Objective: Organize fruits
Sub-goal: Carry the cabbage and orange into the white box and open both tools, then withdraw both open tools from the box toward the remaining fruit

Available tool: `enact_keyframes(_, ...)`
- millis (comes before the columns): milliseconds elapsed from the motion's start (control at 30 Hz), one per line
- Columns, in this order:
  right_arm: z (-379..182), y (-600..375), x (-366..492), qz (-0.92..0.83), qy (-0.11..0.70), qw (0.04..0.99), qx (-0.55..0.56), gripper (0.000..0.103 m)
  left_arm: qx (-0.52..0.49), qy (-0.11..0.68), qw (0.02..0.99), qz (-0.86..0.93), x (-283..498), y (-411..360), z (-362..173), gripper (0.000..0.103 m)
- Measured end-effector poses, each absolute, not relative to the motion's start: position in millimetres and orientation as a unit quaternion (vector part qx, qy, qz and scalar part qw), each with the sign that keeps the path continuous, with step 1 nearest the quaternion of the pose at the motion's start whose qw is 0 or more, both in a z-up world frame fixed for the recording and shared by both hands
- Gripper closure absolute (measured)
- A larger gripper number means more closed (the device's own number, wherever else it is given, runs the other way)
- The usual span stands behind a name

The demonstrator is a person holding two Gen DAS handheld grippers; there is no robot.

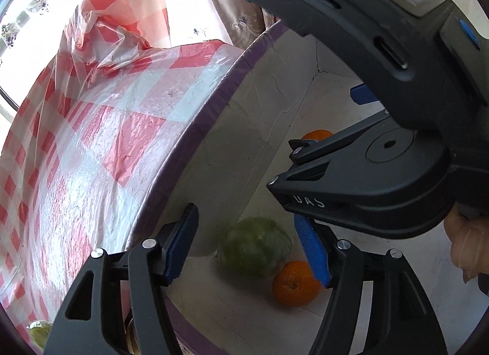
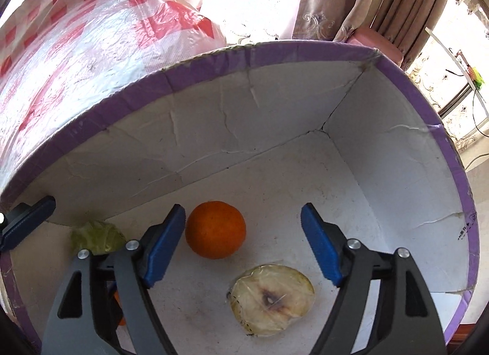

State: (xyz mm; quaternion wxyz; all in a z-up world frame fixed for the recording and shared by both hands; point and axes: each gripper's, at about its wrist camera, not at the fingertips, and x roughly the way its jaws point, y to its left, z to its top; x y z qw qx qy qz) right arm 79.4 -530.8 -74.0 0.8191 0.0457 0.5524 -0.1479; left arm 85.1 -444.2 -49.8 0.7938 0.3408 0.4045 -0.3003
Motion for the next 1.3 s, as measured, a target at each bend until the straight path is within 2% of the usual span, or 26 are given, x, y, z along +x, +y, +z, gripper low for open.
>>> enact_keyframes(167, -64, -536, 78, -0.155, 0.536, 0.828, 0.052, 0.017, 0.323, 0.401, 0.798, -0.313, 85, -440, -45, 0.038)
enact_keyframes(200, -60, -536, 77, -0.156, 0.529, 0.833, 0.055, 0.016, 0.318, 0.398, 0.801, -0.314, 85, -438, -42, 0.036)
enact_keyframes(233, -56, -536, 76, -0.159, 0.523, 0.836, 0.056, 0.013, 0.313, 0.392, 0.806, -0.315, 83, -437, -39, 0.029)
enact_keyframes(467, -27, -548, 64, -0.176, 0.479, 0.855, 0.090, 0.011, 0.264, 0.370, 0.824, -0.338, 83, -423, -18, 0.025)
enact_keyframes(533, -20, -552, 59, -0.180, 0.467, 0.860, 0.098, 0.011, 0.251, 0.348, 0.838, -0.337, 78, -417, -7, 0.015)
enact_keyframes(567, -16, -554, 55, -0.182, 0.460, 0.863, 0.104, 0.011, 0.242, 0.337, 0.847, -0.333, 78, -413, -1, 0.013)
enact_keyframes(1000, 51, -538, 19, -0.174, 0.347, 0.912, 0.133, 0.011, 0.089, 0.266, 0.912, -0.298, 74, -340, 58, 0.013)
enact_keyframes(1300, 67, -482, 17, -0.103, 0.322, 0.931, 0.137, 0.011, 0.034, 0.272, 0.921, -0.278, 63, -275, 83, 0.011)
